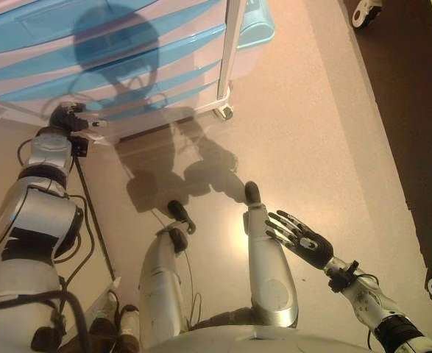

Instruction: Open the drawer and pick up the medicine

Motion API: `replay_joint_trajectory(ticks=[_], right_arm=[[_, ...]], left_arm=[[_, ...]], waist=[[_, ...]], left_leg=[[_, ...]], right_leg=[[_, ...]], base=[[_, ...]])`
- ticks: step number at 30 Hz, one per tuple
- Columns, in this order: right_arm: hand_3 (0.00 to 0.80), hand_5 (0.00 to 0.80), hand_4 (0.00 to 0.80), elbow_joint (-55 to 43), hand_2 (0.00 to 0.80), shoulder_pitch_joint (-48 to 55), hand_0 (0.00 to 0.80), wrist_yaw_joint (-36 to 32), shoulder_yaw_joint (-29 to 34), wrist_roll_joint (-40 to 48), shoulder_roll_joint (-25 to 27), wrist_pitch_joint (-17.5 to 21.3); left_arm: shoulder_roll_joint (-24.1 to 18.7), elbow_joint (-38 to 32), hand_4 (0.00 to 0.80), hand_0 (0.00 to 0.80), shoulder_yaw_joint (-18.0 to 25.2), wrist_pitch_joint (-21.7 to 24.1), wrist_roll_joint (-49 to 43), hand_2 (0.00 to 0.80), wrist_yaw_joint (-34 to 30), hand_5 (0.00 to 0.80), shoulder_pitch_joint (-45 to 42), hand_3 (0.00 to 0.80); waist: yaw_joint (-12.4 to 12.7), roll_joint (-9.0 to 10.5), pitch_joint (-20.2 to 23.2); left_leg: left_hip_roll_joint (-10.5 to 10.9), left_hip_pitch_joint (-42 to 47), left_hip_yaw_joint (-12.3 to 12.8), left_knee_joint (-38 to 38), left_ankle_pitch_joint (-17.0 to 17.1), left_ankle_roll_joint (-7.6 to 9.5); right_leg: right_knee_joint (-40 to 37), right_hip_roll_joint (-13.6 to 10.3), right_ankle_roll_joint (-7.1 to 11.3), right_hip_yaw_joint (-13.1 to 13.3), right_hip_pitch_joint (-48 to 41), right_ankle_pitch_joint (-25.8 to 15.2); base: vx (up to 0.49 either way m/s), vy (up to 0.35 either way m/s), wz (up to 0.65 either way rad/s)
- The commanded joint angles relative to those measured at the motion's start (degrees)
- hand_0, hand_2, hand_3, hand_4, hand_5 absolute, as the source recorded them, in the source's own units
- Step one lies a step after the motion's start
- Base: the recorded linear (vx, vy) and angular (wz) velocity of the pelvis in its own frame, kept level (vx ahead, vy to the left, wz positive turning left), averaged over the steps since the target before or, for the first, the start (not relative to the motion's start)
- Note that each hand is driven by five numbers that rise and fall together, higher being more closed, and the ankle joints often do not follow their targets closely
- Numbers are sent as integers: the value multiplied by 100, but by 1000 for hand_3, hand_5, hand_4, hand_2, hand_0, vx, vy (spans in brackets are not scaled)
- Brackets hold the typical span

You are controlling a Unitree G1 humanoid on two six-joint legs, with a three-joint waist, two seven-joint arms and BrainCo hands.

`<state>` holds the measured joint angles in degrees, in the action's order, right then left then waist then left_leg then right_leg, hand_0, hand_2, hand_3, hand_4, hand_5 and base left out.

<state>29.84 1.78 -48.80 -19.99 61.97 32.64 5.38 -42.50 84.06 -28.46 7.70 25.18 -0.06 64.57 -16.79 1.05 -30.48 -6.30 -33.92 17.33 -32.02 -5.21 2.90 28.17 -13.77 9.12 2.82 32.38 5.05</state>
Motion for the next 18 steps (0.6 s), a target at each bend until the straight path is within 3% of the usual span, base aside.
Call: replay_joint_trajectory(ticks=[1, 9, 18], right_arm=[[0, 0, 0, -39, 0, 168, 0, -429, -305, 128, -62, 96], [0, 0, 0, 42, 0, 194, 0, -164, -310, -109, -134, 282], [0, 0, 0, -489, 0, 250, 0, 432, -264, -236, -173, 457]], left_arm=[[-738, 51, 0, 0, -88, 118, 405, 0, 139, 0, 302, 0], [-568, -271, 0, 0, -39, 64, 631, 0, -1029, 0, -29, 0], [-169, -1381, 0, 0, 96, -102, 1020, 0, -2091, 0, -1156, 0]], waist=[[2, 170, 68], [84, 195, 68], [295, 195, 68]], left_leg=[[286, 359, -131, -313, -944, -87], [310, 493, -193, -272, -983, -55], [406, 891, -354, 102, -799, -62]], right_leg=[[-311, -38, -83, 87, 454, -1401], [-305, -43, -46, 34, 348, -1492], [-392, 34, -16, -162, -72, -1406]], base=[[1, -1, 5], [2, -29, 3], [-24, -103, 5]])
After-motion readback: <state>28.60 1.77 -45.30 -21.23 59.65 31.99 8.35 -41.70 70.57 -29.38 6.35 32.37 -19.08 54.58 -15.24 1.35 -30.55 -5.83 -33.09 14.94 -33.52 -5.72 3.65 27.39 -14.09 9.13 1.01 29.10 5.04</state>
